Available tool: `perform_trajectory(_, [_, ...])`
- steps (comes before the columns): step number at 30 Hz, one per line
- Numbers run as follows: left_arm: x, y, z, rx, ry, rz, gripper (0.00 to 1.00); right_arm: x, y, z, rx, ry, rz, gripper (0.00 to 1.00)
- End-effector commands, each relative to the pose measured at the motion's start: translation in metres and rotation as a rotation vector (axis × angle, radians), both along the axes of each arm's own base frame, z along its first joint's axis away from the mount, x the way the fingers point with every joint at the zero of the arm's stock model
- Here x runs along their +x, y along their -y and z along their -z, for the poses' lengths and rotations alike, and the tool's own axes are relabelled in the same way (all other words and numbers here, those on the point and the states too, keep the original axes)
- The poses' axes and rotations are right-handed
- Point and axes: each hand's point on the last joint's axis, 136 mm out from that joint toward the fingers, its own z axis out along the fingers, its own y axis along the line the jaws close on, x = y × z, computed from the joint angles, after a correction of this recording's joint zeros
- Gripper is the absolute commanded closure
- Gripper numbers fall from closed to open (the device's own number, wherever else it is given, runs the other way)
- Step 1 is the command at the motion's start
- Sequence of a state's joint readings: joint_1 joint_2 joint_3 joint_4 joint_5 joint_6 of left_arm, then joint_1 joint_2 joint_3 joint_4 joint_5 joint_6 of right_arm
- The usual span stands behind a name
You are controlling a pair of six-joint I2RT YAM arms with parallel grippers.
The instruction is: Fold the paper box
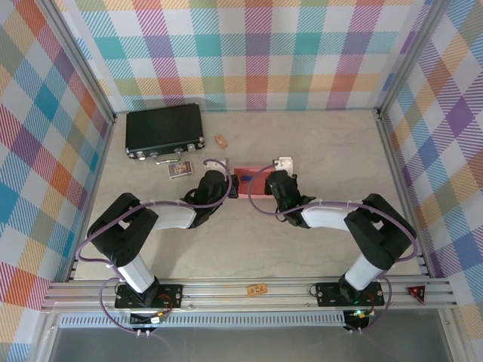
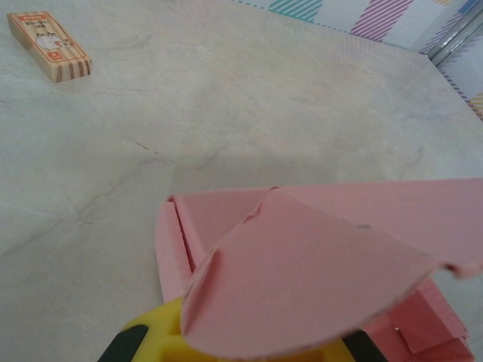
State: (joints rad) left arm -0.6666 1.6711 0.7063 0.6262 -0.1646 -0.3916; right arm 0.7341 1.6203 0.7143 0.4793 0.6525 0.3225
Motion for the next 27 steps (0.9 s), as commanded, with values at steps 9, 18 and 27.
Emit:
perform_trajectory(9, [-0.018, 0.008, -0.006, -0.01, 0.063, 0.065, 0.9, -0.015, -0.005, -0.001, -0.012, 0.017, -0.032, 0.95])
perform_trajectory(18, [-0.025, 0.007, 0.002, -0.008, 0.05, 0.081, 0.89, -0.026, -0.001, 0.009, -0.019, -0.009, -0.025, 0.95])
perform_trajectory(27, [-0.031, 0.005, 0.008, 0.002, 0.038, 0.087, 0.88, -0.036, 0.002, 0.022, -0.018, -0.047, -0.019, 0.95])
